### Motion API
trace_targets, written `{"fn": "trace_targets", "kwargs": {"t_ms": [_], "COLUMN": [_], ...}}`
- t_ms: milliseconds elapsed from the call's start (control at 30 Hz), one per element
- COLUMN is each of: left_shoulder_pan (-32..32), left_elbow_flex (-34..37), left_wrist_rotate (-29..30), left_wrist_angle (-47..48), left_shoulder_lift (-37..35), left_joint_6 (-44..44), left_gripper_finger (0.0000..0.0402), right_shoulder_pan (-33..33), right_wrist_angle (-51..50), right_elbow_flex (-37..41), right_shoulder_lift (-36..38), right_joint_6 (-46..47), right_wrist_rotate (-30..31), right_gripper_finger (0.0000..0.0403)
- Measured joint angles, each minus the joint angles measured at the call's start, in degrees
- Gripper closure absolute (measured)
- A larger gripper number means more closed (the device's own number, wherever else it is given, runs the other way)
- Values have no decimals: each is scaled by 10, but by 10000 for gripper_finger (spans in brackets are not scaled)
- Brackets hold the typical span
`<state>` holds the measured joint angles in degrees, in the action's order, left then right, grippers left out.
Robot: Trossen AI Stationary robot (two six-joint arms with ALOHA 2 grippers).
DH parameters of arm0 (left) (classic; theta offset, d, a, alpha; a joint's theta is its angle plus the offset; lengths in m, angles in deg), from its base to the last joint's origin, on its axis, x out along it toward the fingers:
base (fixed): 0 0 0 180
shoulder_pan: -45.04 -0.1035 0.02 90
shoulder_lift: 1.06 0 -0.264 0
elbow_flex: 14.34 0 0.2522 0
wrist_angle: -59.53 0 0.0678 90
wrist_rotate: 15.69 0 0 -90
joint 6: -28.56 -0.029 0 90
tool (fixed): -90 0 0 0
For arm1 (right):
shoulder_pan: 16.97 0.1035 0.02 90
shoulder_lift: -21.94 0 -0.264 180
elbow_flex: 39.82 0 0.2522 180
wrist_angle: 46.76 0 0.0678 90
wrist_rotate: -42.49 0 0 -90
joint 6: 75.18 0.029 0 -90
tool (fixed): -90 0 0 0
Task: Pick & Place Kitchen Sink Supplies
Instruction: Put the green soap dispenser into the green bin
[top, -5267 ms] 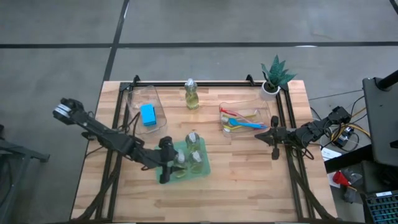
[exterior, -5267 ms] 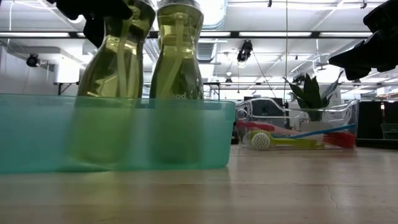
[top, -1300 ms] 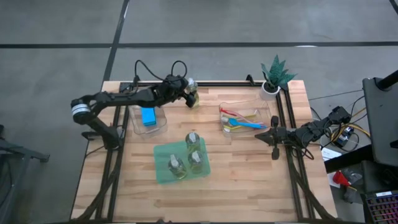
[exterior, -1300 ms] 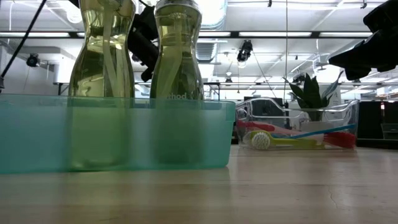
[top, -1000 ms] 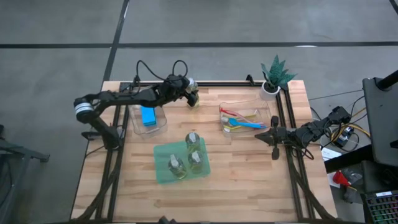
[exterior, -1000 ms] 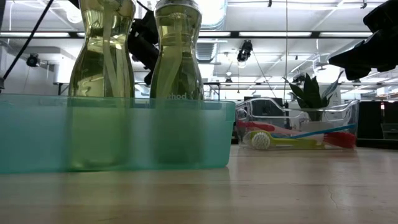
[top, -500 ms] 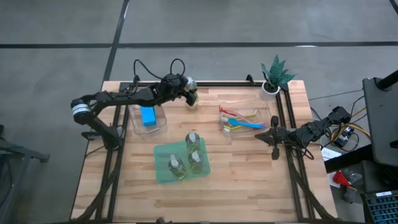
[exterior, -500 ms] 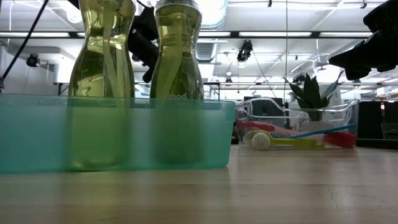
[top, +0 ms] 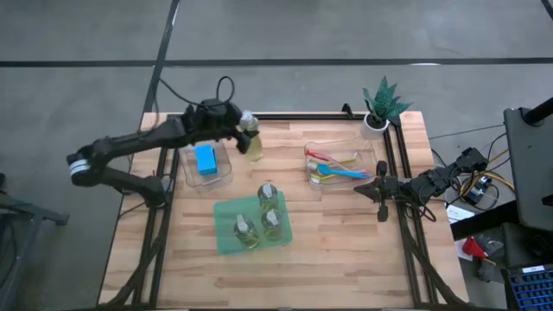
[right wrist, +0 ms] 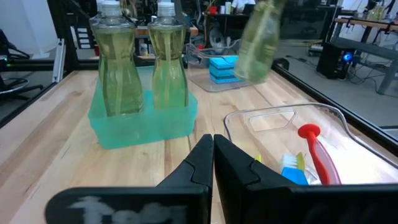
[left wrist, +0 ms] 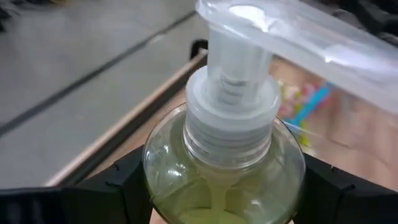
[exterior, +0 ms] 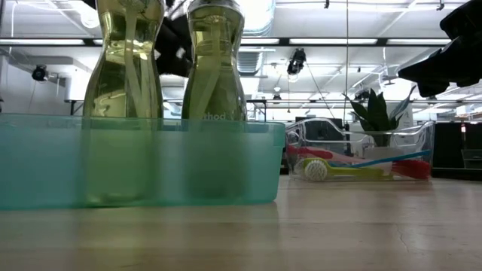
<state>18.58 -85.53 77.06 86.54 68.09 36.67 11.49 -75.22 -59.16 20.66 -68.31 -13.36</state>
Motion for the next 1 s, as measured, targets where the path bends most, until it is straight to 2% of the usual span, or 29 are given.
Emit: {"fn": "trace_targets", "kwargs": {"t_ms": [167,267,433,567,767,1000], "left_shoulder_pan": [11,28,71,119,189,254], "left_elbow_flex": [1,1,2,3,6,34], "left_wrist_rotate": [-53,-95,-125,-118,-107,-17], "left_wrist_angle": [96,113,145,179,178,170], "left_shoulder_lift": [-78,-116,-153,-166,-161,-147], "left_joint_6": [21,39,82,90,121,132], "left_gripper_finger": [125,125,124,124,124,124], "right_shoulder_pan": [0,0,0,0,0,0], "right_wrist_angle": [0,0,0,0,0,0], "right_elbow_flex": [0,0,0,0,0,0], "right_shoulder_lift": [0,0,0,0,0,0], "right_joint_6": [0,0,0,0,0,0], "right_wrist_rotate": [0,0,0,0,0,0], "right_gripper_finger": [394,394,394,394,394,394]}}
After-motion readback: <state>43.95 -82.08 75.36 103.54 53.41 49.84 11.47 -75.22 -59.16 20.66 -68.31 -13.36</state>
